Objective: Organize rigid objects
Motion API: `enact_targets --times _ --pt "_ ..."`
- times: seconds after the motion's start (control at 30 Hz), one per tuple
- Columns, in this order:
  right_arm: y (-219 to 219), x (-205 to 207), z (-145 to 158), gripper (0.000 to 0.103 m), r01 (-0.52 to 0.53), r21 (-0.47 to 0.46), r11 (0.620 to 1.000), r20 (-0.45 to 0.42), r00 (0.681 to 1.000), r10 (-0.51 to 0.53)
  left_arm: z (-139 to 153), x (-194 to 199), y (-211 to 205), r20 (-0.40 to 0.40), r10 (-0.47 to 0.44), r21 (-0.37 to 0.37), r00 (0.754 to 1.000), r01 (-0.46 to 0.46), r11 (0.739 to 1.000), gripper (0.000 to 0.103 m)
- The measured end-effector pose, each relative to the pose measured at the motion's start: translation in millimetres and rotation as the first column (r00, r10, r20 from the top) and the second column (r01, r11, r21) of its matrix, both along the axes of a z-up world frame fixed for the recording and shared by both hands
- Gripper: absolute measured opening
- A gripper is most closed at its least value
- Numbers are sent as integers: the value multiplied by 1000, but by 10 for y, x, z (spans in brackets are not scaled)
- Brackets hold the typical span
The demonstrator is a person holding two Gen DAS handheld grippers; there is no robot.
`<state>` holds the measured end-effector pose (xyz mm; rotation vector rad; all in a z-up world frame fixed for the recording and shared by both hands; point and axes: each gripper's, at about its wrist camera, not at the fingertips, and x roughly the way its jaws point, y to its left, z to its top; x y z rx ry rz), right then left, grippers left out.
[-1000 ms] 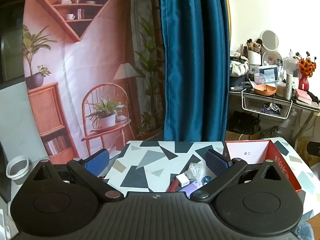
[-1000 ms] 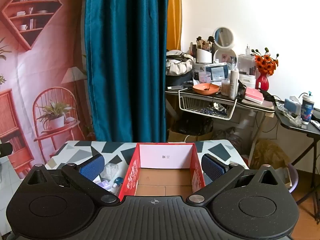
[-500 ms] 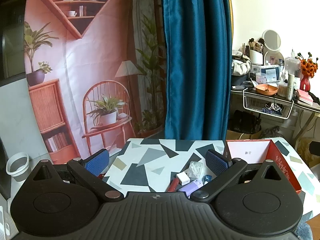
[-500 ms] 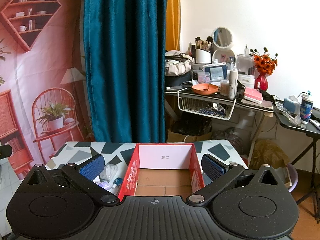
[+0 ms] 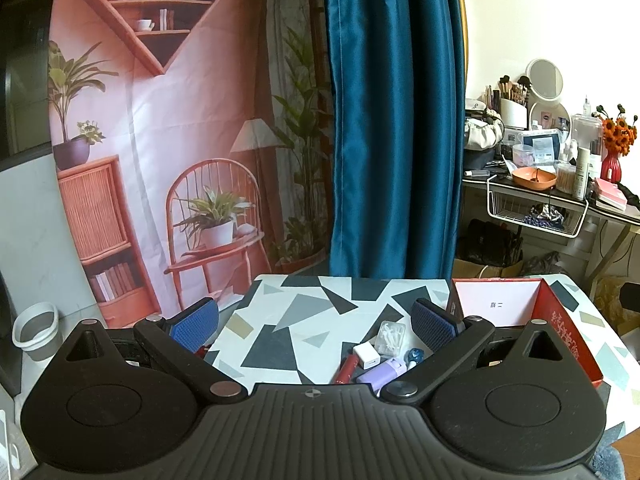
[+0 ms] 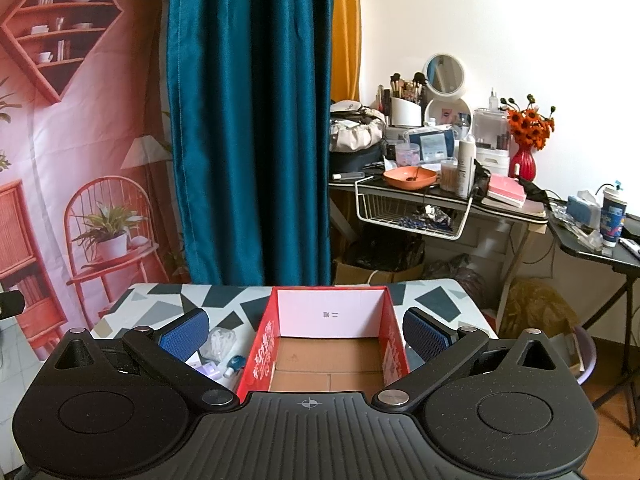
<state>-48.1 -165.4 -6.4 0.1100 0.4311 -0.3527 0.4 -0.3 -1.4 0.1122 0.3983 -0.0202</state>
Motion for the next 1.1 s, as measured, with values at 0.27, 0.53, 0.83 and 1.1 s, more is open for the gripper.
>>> enact_targets --times 0.27,0.53,0.83,1.1 --pt "3 10 -10 103 0 3 1000 -1 1000 0 -5 -2 -4 -2 -1 3 1000 1 1000 103" --pt "-10 10 -2 103 -1 5 1000 -2 1000 1 -5 -7 0 -3 -1 4 1000 1 1000 103" --pt "-17 10 -1 103 -1 7 1000 -2 1000 1 -4 -6 -1 -4 0 4 1000 0 1000 103" --pt "-15 11 -2 103 -1 8 1000 -2 1000 1 3 -4 -2 -5 1 3 1000 -1 1000 103"
